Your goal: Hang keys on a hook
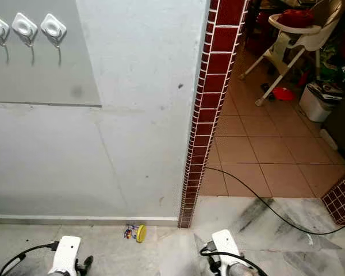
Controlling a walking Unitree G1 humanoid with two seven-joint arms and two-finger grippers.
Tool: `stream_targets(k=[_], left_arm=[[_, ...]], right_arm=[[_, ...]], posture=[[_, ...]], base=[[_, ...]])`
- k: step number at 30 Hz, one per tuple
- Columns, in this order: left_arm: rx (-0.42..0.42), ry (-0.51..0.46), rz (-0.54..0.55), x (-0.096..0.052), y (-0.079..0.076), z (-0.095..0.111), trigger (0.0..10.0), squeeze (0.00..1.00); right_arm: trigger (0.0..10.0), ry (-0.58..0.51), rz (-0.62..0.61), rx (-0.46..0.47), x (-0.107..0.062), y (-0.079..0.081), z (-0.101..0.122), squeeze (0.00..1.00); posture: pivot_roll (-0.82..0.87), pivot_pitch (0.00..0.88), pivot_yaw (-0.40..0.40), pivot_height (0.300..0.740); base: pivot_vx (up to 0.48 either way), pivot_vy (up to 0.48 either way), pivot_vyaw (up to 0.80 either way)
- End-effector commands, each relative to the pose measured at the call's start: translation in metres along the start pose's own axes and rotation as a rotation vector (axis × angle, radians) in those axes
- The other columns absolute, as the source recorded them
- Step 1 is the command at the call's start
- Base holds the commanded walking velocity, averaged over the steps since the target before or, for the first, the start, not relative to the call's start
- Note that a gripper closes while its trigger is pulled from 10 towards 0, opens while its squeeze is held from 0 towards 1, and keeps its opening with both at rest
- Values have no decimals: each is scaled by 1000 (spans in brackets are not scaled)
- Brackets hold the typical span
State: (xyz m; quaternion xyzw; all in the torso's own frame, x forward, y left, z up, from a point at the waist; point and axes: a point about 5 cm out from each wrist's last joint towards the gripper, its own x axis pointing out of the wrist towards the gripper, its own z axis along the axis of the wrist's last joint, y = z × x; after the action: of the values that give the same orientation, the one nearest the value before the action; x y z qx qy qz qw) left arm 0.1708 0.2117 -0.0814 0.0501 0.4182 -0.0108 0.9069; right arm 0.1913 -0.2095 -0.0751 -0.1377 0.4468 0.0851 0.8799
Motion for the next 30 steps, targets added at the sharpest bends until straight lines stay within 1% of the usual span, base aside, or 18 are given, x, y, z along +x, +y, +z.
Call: stream_targets(k=[1, 6, 8, 10, 12, 14, 15, 17, 22, 30], left_arm=[[13, -1, -2, 0, -1, 0, 10000, 0], [13, -4, 0, 0, -1, 0, 10000, 0], [-32, -22, 5, 0, -1, 2, 10000, 0], [-47, -34, 5, 1, -2, 4, 10000, 0], [-40, -52, 3, 1, -4, 7, 10000, 0], [-60, -76, -4, 2, -6, 11, 10000, 0], [-56, -76, -4, 2, -6, 11, 10000, 0], [-52, -71, -5, 2, -7, 10, 10000, 0], [-50, -62, -11, 2, -9, 9, 10000, 0], [-49, -36, -12, 1, -10, 2, 10000, 0]], right_arm=[[10000, -10, 4, 0, 1, 1, 3, 0], [10000, -16, 0, -11, 1, 1, 3, 0], [10000, -29, -6, -29, 1, 1, 5, 0], [10000, -34, -15, -26, 0, 0, 5, 0], [10000, -38, 2, 0, 1, 3, 4, 0], [10000, -44, -7, -22, 1, 5, 4, 0], [10000, -42, 2, -15, 1, 6, 3, 0], [10000, -41, 6, -34, 0, 9, 1, 0], [10000, -40, 21, -20, 0, 13, -1, 0], [10000, -39, 32, -10, 0, 15, -3, 0]], posture=[[-29, 0, -17, 740], [-27, 0, -16, 740], [-31, 0, -13, 740], [-31, 0, -13, 740], [-37, 0, -11, 740], [-39, 0, -8, 740], [-39, 0, -8, 740], [-39, 0, -8, 740], [-43, 0, -5, 740], [-49, 0, -4, 740]], base=[[0, 0, 0], [0, 0, 0], [0, 0, 0], [0, 0, 0], [0, 0, 0], [0, 0, 0], [0, 0, 0], [0, 0, 0], [0, 0, 750], [0, 0, 800]])
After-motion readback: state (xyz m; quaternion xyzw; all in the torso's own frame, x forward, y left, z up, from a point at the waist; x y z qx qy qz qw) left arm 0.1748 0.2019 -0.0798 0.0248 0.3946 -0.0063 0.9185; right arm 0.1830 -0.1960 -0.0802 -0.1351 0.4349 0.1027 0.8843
